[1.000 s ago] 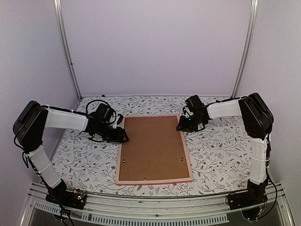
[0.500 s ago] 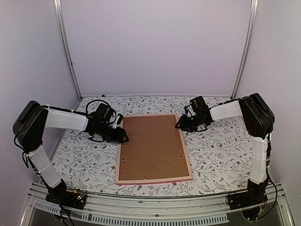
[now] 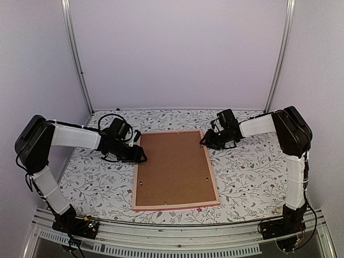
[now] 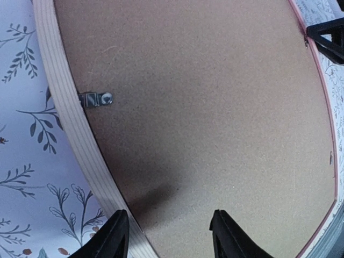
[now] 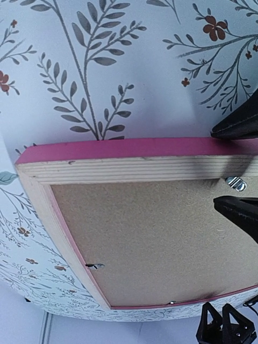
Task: Put the photo into the frame
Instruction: Press the fastener onto the backboard.
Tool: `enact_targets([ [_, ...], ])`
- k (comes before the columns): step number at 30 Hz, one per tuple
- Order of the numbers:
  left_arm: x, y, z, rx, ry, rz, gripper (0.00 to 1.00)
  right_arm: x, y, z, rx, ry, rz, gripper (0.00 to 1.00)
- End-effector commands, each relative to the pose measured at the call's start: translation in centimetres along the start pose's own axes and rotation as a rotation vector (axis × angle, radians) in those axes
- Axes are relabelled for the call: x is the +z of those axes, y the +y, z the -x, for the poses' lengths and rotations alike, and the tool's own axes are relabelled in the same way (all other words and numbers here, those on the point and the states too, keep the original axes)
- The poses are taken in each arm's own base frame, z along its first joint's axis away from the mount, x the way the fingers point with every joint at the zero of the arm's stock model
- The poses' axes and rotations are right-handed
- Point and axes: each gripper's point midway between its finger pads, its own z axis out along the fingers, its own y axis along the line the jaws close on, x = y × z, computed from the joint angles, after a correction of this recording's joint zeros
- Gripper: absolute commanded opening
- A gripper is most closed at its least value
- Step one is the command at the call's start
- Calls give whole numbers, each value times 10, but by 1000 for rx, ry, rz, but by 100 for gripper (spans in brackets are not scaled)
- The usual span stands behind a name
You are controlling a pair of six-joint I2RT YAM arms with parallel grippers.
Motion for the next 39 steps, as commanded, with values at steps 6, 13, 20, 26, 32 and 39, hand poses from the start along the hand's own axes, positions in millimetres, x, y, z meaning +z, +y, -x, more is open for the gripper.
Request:
enact_targets([
  [6, -1, -7, 0, 20, -4, -15, 56, 21, -62, -39, 0, 117, -255, 35],
  [13, -1, -7, 1, 20, -7, -15, 55, 21, -63, -42, -72, 132, -353, 36],
  [20, 1, -6, -1, 21, -1, -15, 55, 15, -65, -53, -118, 165, -384, 38],
  [26, 1, -6, 0, 19, -2, -16, 56, 8, -60, -54, -174, 181, -368, 36],
  [32, 1, -6, 0, 19, -2, -14, 56, 9, -59, -58, -229, 208, -350, 33],
  [39, 0, -3, 1, 23, -7, 7, 56, 9, -59, -61, -258, 238, -317, 30],
])
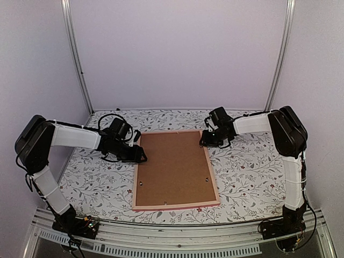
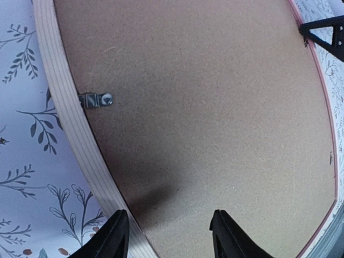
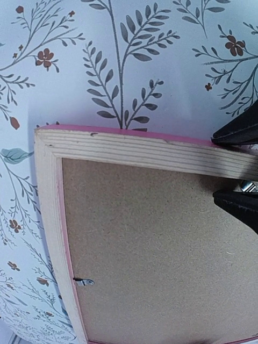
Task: Put the photo into the frame
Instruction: Press the fastener onto the backboard.
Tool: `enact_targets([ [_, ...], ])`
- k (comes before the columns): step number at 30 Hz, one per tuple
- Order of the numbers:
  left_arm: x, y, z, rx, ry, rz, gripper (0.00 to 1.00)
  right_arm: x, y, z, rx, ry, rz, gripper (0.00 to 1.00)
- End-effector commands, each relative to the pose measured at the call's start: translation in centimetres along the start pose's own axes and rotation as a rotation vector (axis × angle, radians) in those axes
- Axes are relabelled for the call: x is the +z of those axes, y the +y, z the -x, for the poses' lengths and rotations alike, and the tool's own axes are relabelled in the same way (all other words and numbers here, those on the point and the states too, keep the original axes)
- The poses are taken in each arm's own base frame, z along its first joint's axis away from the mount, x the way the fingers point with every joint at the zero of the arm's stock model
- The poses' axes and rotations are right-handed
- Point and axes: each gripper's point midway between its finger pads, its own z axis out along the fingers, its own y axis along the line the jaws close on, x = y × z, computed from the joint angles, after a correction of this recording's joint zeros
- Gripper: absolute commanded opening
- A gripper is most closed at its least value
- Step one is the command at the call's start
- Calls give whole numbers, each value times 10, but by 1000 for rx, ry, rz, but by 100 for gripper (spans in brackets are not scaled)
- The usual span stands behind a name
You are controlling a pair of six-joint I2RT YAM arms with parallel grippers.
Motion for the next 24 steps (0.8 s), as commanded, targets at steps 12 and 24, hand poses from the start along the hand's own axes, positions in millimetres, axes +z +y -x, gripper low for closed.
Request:
enact_targets([
  [12, 0, 4, 1, 20, -9, 29, 56, -2, -30, -73, -88, 278, 21, 29],
  [24, 3, 8, -1, 13, 2, 36, 56, -10, -33, -75, -146, 301, 110, 27],
])
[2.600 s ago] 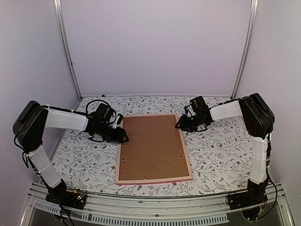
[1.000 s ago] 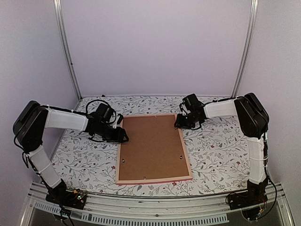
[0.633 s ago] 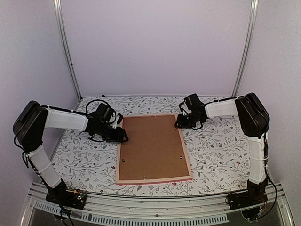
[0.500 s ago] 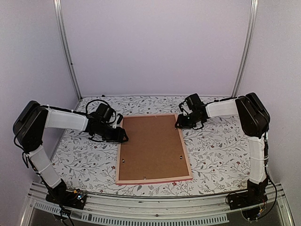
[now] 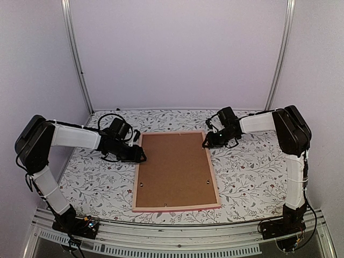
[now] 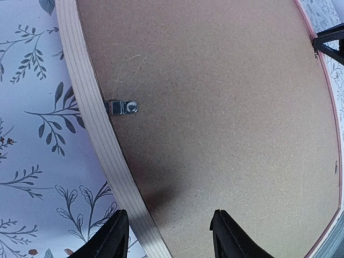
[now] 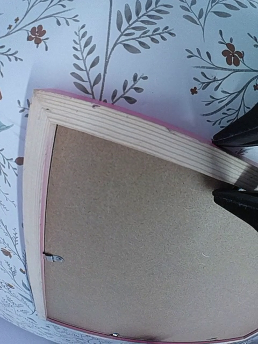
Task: Put the photo into the frame
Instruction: Press the fastener onto the backboard.
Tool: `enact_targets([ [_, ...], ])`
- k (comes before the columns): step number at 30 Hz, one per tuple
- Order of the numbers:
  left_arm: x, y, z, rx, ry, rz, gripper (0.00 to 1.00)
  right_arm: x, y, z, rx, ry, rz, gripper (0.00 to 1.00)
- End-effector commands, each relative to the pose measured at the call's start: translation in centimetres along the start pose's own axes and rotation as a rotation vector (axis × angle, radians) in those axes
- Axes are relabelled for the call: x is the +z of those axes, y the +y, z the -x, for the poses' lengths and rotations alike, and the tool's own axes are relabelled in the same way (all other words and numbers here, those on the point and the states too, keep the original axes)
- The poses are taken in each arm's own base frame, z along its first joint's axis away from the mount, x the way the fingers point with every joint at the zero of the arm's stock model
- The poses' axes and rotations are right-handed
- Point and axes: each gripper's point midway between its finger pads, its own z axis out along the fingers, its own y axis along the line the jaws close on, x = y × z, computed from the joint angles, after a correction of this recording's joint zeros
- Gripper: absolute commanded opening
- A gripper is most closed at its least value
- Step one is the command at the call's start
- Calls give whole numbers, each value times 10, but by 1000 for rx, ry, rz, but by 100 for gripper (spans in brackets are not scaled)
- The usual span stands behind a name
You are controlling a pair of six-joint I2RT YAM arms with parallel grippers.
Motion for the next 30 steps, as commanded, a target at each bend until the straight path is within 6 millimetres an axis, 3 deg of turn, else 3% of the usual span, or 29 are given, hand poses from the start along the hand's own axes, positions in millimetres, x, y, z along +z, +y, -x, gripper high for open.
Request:
enact_targets([
  [1, 4, 4, -3, 12, 13, 12, 56, 2, -17, -66, 3, 225, -19, 27],
  [13, 15, 11, -7, -11, 35, 19, 51, -7, -23, -69, -116, 247, -15, 30],
  [21, 16, 5, -4, -24, 30, -18, 42, -21, -20, -43, -1, 167, 29, 51],
  [30, 15, 6, -8, -56, 16, -21, 27, -23, -15, -45, 135, 151, 44, 52],
])
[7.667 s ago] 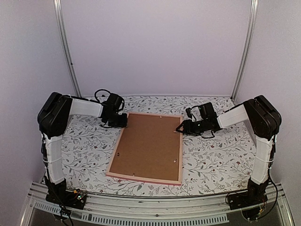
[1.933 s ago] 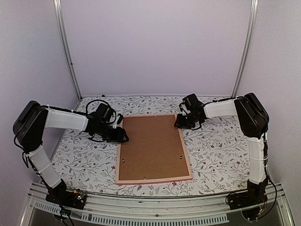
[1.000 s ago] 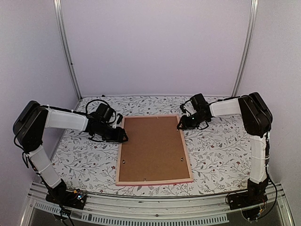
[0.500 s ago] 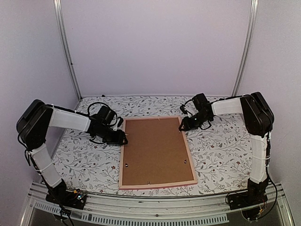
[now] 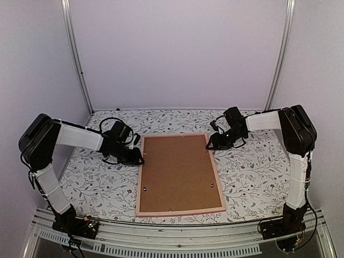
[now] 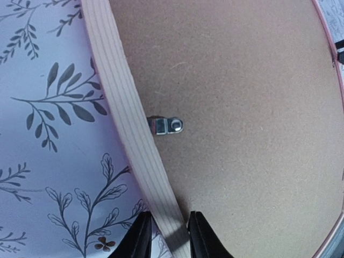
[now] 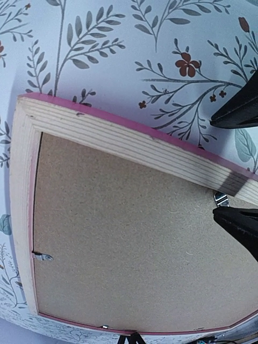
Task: Put the photo into the frame
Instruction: Press the fastener onto the backboard.
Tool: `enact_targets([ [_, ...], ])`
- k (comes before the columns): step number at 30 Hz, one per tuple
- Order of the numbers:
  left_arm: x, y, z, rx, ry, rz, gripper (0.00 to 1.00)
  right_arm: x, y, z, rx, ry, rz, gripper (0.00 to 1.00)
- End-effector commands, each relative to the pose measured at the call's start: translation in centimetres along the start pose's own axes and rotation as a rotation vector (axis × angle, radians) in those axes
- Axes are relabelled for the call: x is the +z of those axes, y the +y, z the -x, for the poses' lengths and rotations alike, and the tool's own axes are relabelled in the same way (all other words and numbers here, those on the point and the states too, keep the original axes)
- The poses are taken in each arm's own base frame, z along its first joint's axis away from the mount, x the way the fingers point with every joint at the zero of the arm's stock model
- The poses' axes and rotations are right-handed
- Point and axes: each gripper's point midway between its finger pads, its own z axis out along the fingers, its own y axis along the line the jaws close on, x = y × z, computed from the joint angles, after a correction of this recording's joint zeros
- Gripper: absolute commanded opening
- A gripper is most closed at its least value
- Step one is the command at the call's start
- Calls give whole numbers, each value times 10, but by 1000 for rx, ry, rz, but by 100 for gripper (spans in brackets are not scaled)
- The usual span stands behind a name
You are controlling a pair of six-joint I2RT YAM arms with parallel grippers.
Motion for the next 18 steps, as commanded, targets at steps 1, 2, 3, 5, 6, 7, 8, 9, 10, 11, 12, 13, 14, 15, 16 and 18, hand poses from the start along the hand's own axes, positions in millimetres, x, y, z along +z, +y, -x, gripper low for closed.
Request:
enact_targets([
  [1, 0, -1, 2, -16, -23, -16, 26, -1, -9, -30, 133, 76, -32, 52],
  [2, 1, 1, 1, -22, -24, -9, 25, -1, -9, -31, 146, 75, -36, 53],
  [3, 1, 2, 1, -26, -27, -5, 24, -2, -9, -32, 151, 72, -41, 53],
  [5, 1, 4, 0, -34, -32, 4, 23, -3, -9, -34, 164, 68, -59, 53],
  [6, 1, 5, -1, -37, -33, 8, 23, -3, -10, -35, 176, 66, -73, 54],
  [7, 2, 6, -2, -42, -35, 10, 22, -4, -9, -35, 183, 62, -83, 54],
  [8, 2, 7, -3, -47, -35, 13, 22, -4, -8, -34, 186, 56, -91, 55],
  [9, 3, 8, -5, -50, -33, 15, 22, -4, -7, -33, 197, 49, -98, 55],
  [10, 3, 8, -6, -52, -33, 17, 21, -4, -4, -32, 200, 43, -100, 55],
  [11, 4, 8, -7, -52, -32, 17, 21, -3, -3, -31, 208, 38, -104, 55],
  [12, 4, 8, -7, -52, -33, 16, 21, -2, -1, -31, 219, 36, -110, 55],
  [13, 4, 8, -8, -51, -30, 17, 21, -1, -1, -30, 227, 32, -117, 55],
  [14, 5, 8, -9, -49, -28, 18, 21, 1, -1, -30, 238, 29, -119, 55],
  [15, 5, 8, -9, -49, -26, 19, 20, 2, -1, -29, 244, 26, -120, 55],
  [16, 5, 8, -10, -48, -26, 20, 20, 4, 0, -28, 258, 21, -119, 55],
  [18, 5, 9, -10, -47, -26, 22, 20, 6, 0, -27, 269, 17, -129, 54],
])
